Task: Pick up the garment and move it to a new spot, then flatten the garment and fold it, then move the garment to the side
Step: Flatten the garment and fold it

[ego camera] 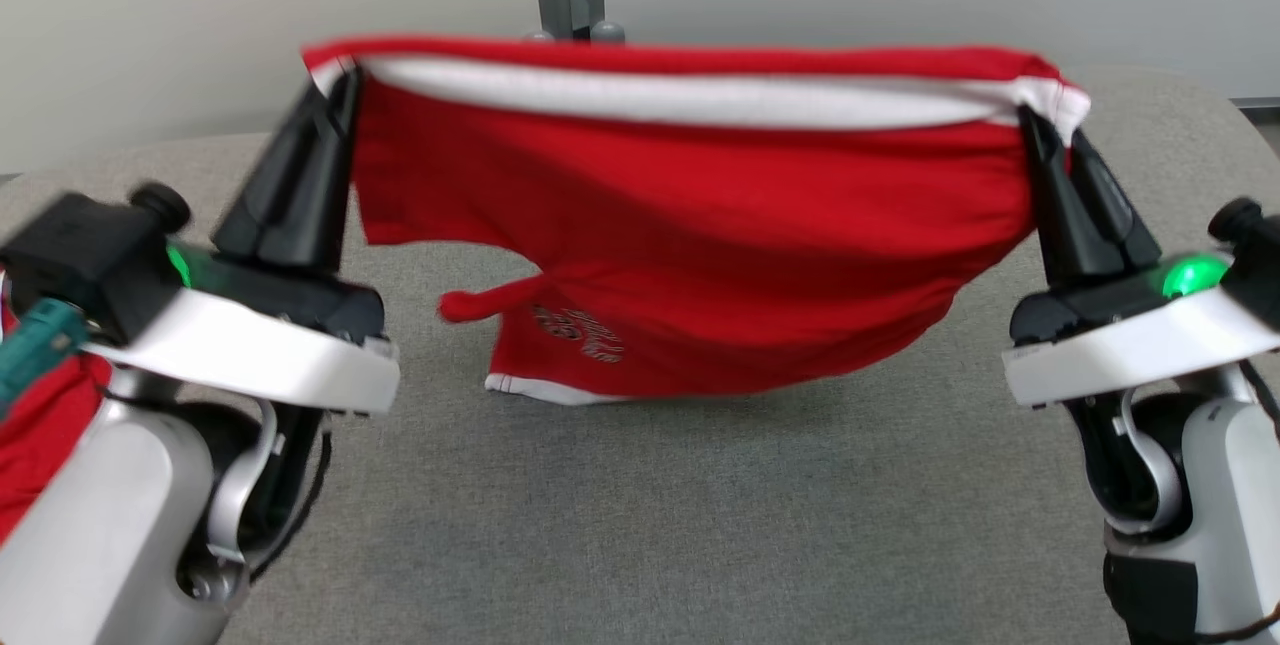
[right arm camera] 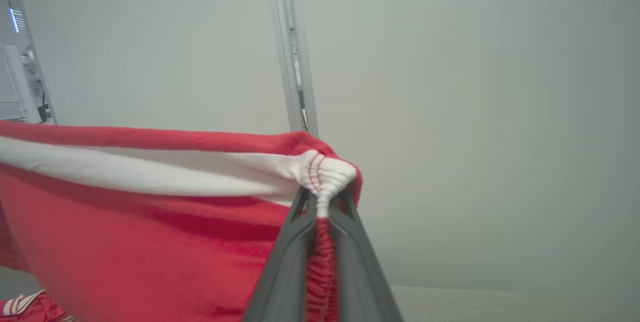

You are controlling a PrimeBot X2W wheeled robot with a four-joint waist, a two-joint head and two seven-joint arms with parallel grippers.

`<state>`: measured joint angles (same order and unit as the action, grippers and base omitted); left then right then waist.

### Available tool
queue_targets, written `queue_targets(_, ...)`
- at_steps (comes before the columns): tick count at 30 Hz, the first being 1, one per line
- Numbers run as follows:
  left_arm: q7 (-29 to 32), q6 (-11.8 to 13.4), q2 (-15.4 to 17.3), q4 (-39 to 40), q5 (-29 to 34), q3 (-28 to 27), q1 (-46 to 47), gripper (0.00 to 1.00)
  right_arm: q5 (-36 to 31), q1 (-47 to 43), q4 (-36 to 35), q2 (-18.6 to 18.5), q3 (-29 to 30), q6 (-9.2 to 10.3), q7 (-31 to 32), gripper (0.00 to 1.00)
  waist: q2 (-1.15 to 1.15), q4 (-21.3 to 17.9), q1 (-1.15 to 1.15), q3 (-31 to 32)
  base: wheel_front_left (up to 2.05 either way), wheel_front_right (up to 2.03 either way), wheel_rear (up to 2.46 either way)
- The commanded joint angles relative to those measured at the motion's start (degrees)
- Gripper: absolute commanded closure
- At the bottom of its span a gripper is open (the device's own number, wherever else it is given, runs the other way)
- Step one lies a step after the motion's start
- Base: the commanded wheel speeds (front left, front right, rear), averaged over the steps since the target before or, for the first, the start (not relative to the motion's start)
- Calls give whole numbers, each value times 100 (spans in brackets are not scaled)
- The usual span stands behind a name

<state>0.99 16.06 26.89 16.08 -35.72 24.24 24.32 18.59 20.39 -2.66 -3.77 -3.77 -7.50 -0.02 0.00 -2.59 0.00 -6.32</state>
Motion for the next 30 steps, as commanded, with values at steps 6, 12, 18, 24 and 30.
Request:
queue_targets(6,17,126,71,321,173,-245,641,100,-105,479,-178,-129,-76,2,43,100,0,-12,0,165,0,0,0)
queue_targets(12,137,172,99,513,248,-240,905,100,-116,609,-221,-157,-91,2,131,100,0,9,0,319,0,0,0)
queue_targets(18,209,90,-48,333,41,-144,898,100,21,671,-36,-149,-116,2,175,100,0,25,0,319,0,0,0)
queue_targets(24,276,-269,-268,-500,-381,-121,1316,100,187,1245,719,-226,-177,2,24,100,0,63,0,72,0,0,0)
queue_targets(30,182,-743,-567,-1912,-529,-127,2504,100,334,2501,1998,-292,-386,2,-316,100,0,92,0,-435,0,0,0)
